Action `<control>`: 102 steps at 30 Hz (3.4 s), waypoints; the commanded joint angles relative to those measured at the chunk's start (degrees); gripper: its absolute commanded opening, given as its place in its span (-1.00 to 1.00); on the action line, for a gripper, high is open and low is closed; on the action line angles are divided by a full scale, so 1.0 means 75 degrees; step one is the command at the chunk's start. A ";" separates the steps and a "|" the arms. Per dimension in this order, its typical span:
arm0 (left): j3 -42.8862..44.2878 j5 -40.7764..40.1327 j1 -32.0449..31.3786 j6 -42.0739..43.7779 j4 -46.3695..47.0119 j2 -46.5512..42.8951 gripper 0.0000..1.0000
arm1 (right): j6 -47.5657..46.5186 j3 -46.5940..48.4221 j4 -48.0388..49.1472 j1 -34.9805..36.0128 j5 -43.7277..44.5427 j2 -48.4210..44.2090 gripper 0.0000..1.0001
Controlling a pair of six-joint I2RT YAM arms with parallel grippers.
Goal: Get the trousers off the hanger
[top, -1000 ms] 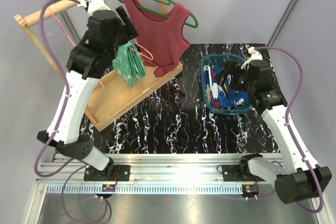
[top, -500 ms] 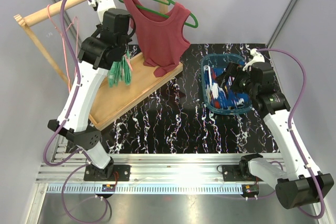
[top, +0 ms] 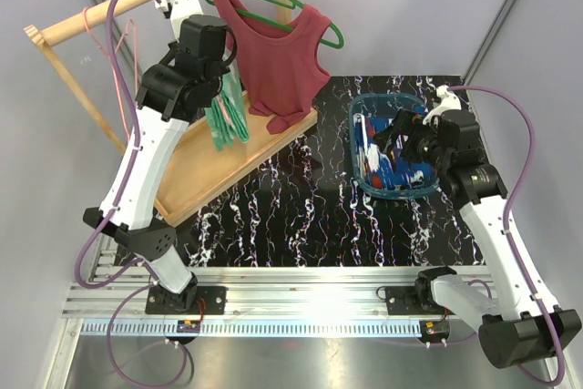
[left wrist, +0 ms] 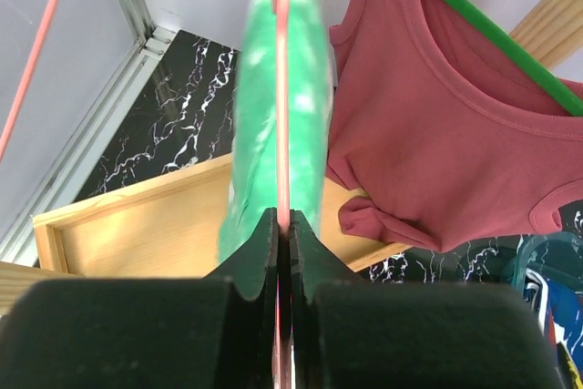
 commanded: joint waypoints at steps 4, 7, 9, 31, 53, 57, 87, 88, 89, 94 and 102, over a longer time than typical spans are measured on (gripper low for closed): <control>0.0104 0.0209 -0.0370 0.1076 0.1770 -0.0518 -1.00 | 0.0244 -0.0063 0.0381 0.0050 -0.0549 -0.0365 0.99; 0.0184 0.0151 -0.0464 0.1370 0.2300 -0.0684 -1.00 | 0.0327 -0.0168 0.0452 0.0050 -0.0573 -0.0518 0.99; 0.0465 0.0092 -0.0487 0.1592 0.2511 -0.0695 -1.00 | 0.0362 -0.0168 0.0452 0.0050 -0.0608 -0.0600 0.99; 0.0184 0.0771 -0.0499 0.2883 0.4517 -0.1434 -1.00 | 0.0058 0.0499 0.0370 0.0050 -0.0971 -0.0541 0.99; -0.4124 -0.0293 -0.3298 0.1513 0.6096 -0.4597 -1.00 | -0.2533 0.2623 0.0460 0.5236 0.2456 0.1112 0.96; -0.4784 -0.0996 -0.3990 0.1254 0.6837 -0.4937 -1.00 | -0.2169 0.1603 0.2392 0.6037 0.3305 0.0818 0.83; -0.4023 -0.4865 -0.6816 0.3539 1.0400 -0.3332 -1.00 | -0.3435 0.1437 0.5268 0.7843 0.4806 0.1569 0.65; -0.4011 -0.4865 -0.6816 0.3527 1.0400 -0.3321 -1.00 | -0.3446 0.1379 0.5338 0.7855 0.4875 0.1545 0.65; -0.3988 -0.4888 -0.6862 0.3515 1.0400 -0.3309 -1.00 | -0.3574 0.1355 0.5490 0.7843 0.4911 0.1533 0.66; -0.3894 -0.4877 -0.6898 0.3574 1.0435 -0.3250 -1.00 | -0.3551 0.1484 0.5525 0.7855 0.4711 0.1556 0.68; -0.4022 -0.4947 -0.7062 0.3457 1.0505 -0.3297 -1.00 | -0.4301 0.1718 0.6253 0.7855 0.5473 0.2118 0.69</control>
